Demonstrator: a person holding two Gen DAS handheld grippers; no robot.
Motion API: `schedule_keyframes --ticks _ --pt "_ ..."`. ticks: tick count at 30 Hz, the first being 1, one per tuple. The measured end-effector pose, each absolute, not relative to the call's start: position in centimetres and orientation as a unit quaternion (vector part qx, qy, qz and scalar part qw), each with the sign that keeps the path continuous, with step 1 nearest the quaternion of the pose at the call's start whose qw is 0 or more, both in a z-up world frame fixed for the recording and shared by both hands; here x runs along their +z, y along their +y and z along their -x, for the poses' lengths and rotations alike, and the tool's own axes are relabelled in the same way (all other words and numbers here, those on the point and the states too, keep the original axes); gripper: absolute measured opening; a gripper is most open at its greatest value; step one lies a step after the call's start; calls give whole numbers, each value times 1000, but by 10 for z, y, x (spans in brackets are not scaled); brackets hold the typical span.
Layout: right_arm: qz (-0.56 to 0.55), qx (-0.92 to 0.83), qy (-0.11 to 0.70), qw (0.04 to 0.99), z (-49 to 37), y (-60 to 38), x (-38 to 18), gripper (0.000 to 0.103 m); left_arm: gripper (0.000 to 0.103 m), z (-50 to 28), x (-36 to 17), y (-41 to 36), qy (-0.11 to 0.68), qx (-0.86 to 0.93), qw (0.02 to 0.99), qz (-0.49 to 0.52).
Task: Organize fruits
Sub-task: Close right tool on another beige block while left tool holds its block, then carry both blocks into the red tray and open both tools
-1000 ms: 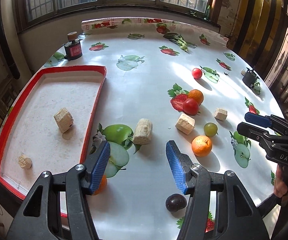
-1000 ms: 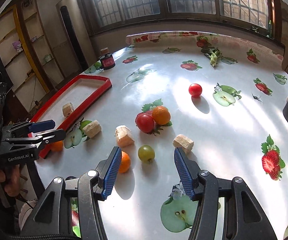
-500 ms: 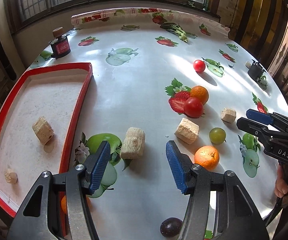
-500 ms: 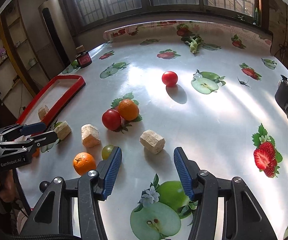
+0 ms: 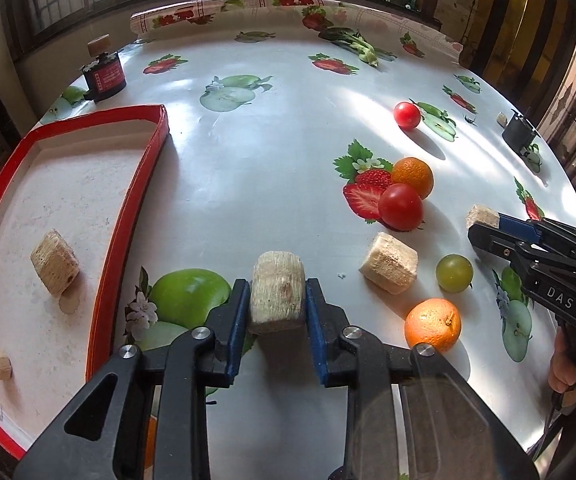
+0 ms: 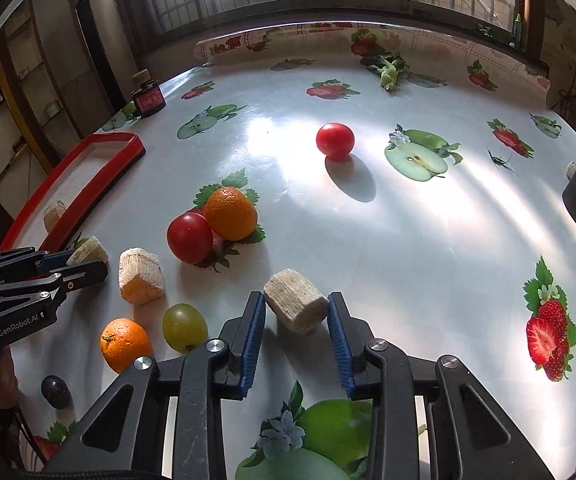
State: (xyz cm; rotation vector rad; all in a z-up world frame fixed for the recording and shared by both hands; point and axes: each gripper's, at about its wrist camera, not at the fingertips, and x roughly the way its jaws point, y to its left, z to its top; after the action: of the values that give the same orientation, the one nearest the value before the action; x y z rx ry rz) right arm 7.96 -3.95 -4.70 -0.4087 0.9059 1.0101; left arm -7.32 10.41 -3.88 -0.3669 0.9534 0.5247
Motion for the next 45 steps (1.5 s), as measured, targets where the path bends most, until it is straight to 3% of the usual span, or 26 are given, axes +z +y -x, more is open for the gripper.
schedule_keyframes --ticks 12,45 --pt "172 516 387 744 -42 -29 -6 32 25 111 -10 112 415 276 848 181" --pt "204 605 373 673 47 79 3 32 25 199 1 185 382 367 819 220"
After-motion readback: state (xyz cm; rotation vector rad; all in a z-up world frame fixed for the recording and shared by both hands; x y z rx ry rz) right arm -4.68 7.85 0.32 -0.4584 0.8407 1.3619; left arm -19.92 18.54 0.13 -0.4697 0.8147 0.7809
